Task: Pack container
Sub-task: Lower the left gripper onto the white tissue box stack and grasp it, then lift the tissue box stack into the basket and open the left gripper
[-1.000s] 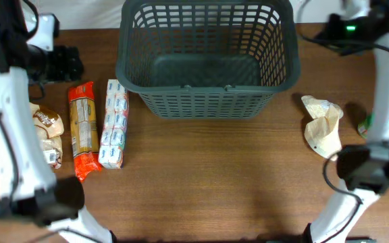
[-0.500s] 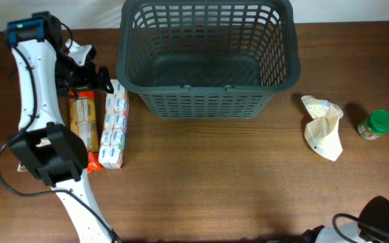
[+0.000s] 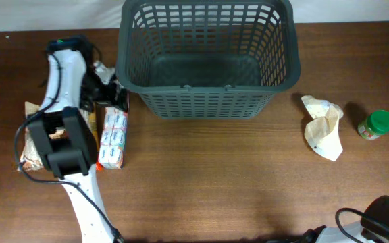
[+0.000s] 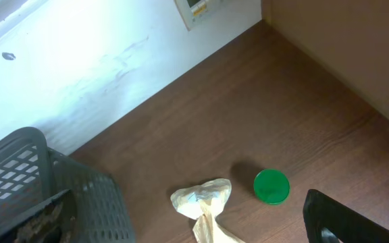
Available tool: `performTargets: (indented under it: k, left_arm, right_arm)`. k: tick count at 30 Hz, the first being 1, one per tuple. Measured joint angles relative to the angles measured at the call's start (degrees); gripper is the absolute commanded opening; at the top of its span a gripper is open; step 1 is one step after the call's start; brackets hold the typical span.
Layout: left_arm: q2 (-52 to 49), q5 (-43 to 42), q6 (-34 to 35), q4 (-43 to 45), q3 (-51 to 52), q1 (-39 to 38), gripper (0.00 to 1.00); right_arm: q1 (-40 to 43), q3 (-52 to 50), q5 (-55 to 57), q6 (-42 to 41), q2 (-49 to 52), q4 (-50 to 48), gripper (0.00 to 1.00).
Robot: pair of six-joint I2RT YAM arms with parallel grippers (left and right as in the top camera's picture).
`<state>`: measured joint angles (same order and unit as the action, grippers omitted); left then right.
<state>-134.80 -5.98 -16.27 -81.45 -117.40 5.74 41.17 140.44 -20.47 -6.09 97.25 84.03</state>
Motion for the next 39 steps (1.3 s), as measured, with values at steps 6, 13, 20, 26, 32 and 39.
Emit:
performTargets:
  k: [6, 13, 20, 26, 32, 39]
  left_arm:
    - [0.20, 4.92, 3.02, 7.50, 5.99, -3.28, 0.58]
    - [1.38, 3.45, 5.75, 8.55, 7.69, -2.34, 0.02]
    - [-1.36, 0.17, 7.43, -1.92, -3.23, 0.90, 0.02]
    - [-2.47, 0.83, 6.67, -7.45, -32.89, 1.73, 0.02]
    - [-1.31, 0.87, -0.61, -8.33, -58.45, 0.96, 0.02]
    - [4.11, 4.81, -22.14, -6.64, -61.44, -5.66, 0.02]
  right_arm:
    - [0.00, 0.00, 0.00, 0.02, 0.00, 0.00, 0.99]
    - [0.00, 0.00, 0.00, 0.04, 0.11, 0.00, 0.99]
    - [0.00, 0.00, 0.00, 0.04, 0.11, 0.00, 0.99]
    - [0.00, 0.00, 0.00, 0.04, 0.17, 0.00, 0.99]
    - [0.00, 0.00, 0.00, 0.04, 0.20, 0.00, 0.99]
    - [0.00, 0.00, 0.00, 0.02, 0.20, 0.00, 0.99]
